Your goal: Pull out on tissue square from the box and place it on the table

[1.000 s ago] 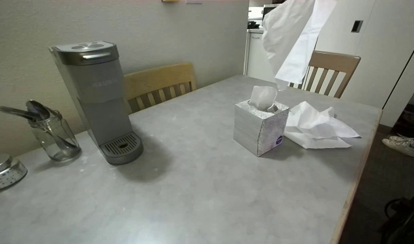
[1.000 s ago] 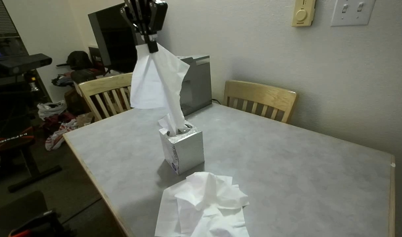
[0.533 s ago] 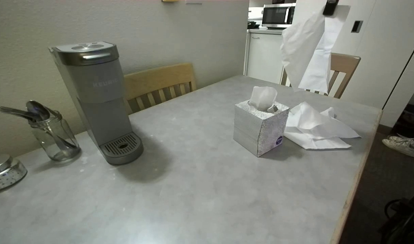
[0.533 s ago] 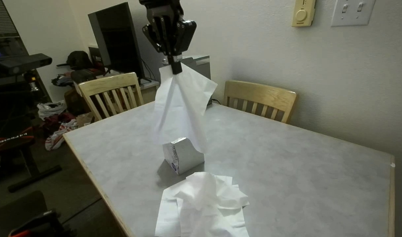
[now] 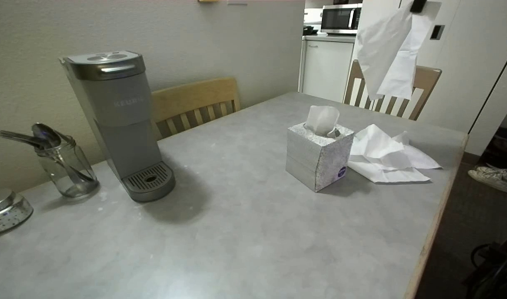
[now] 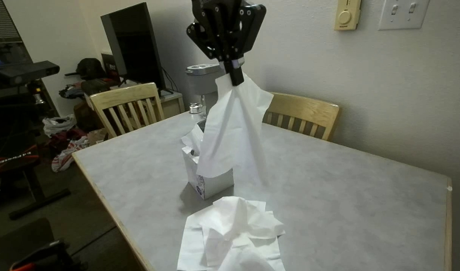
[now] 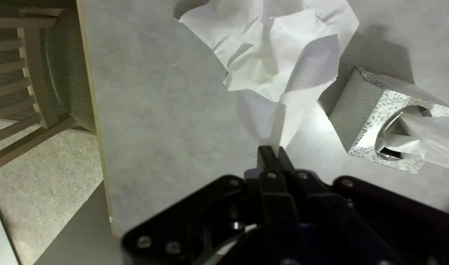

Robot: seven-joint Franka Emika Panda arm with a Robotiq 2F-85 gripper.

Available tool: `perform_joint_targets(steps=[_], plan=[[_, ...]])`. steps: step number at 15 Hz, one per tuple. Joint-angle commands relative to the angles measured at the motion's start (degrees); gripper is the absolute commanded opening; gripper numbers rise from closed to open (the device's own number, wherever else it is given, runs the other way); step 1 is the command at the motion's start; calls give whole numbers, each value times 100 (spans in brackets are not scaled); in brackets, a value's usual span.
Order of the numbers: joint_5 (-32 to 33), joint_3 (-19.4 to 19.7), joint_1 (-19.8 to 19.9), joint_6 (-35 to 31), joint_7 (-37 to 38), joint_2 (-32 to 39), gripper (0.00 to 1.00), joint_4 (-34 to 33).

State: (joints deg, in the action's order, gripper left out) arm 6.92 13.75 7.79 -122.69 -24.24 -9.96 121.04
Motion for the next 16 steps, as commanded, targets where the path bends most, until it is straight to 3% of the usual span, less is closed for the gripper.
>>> perform_joint_targets(steps=[1,7,16], plan=[[-81,174,165,-286,-407,211,0,82],[-700,440,323,-927,-1146,699,0,420],[-1404,287,765,-1281,-1997,1975,0,520]])
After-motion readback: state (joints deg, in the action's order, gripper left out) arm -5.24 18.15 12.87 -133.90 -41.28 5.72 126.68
